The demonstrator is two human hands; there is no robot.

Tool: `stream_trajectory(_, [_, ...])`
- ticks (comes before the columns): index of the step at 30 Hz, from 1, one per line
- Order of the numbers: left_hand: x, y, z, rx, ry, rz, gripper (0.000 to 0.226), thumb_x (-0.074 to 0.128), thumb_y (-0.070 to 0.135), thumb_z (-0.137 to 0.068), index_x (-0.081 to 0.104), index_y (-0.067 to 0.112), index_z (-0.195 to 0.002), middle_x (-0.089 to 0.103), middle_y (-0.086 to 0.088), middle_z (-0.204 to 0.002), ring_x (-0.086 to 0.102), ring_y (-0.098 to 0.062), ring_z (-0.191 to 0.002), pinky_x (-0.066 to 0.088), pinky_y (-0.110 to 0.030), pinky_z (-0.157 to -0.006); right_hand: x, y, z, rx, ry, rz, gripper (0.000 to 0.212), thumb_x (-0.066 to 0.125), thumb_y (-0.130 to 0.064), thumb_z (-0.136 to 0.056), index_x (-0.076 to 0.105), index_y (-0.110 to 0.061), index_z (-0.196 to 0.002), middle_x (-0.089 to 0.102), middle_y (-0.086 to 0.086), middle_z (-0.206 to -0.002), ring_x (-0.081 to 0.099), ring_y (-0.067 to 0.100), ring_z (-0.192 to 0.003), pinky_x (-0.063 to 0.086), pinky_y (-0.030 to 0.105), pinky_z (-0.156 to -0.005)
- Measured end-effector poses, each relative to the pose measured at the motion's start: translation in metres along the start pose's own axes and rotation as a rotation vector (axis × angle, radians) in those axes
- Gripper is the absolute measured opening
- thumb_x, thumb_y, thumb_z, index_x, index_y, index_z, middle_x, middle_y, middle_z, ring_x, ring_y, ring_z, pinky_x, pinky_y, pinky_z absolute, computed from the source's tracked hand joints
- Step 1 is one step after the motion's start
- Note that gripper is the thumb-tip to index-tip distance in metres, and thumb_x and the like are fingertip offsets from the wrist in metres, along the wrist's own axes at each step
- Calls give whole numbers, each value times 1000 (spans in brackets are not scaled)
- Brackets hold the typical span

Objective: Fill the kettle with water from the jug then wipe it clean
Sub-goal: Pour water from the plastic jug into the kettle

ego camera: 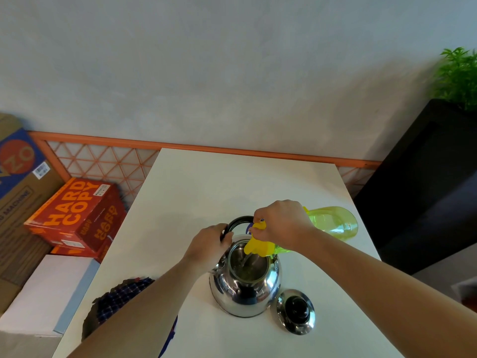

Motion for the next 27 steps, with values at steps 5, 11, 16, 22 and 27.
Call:
stream_trajectory(5, [0,-1,0,-1,1,9,27,43,35,-98,61,18,-109,56,9,-70,54,-5,-61,33,-17,-53,1,0,-1,-2,-6,-8,36,44,-59,-81,65,-33,-95,48,-6,-63,48,20,-64,28,26,-51])
stream_trajectory(11, [1,-1,0,-2,-4,16,26,43,35,-98,60,18,-106,55,10,-65,54,-5,-58,32,-16,-51,1,0,-1,-4,1,-5,35,45,-60,-80,64,-34,-95,46,-7,-62,47,19,-64,26,26,-50])
stream_trajectory(16, [1,-1,-1,-4,-7,15,26,43,36,-98,61,19,-106,56,10,-66,55,-4,-60,33,-16,-52,3,1,-2,-4,-4,-4,37,44,-61,-80,64,-35,-96,47,-7,-63,48,19,-65,29,27,-52])
stream_trajectory(22, [2,-2,-1,-3,-8,15,26,43,36,-98,60,19,-105,58,9,-68,56,-5,-60,34,-17,-52,2,0,-2,-6,-1,6,37,44,-61,-80,64,-34,-95,44,-7,-59,47,19,-63,27,26,-49])
stream_trajectory(27, [1,-1,-1,3,-3,13,25,43,36,-98,61,20,-105,57,10,-68,55,-4,-60,33,-16,-52,2,0,-2,-9,-4,14,37,44,-61,-80,64,-34,-96,47,-7,-62,47,20,-63,28,27,-50])
Point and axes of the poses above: each hand's wrist, its own z-axis away from the middle knuckle, its own x-axis out of the palm, y = z × x, the point moved 9 cm from there along -z, towards the middle knuckle
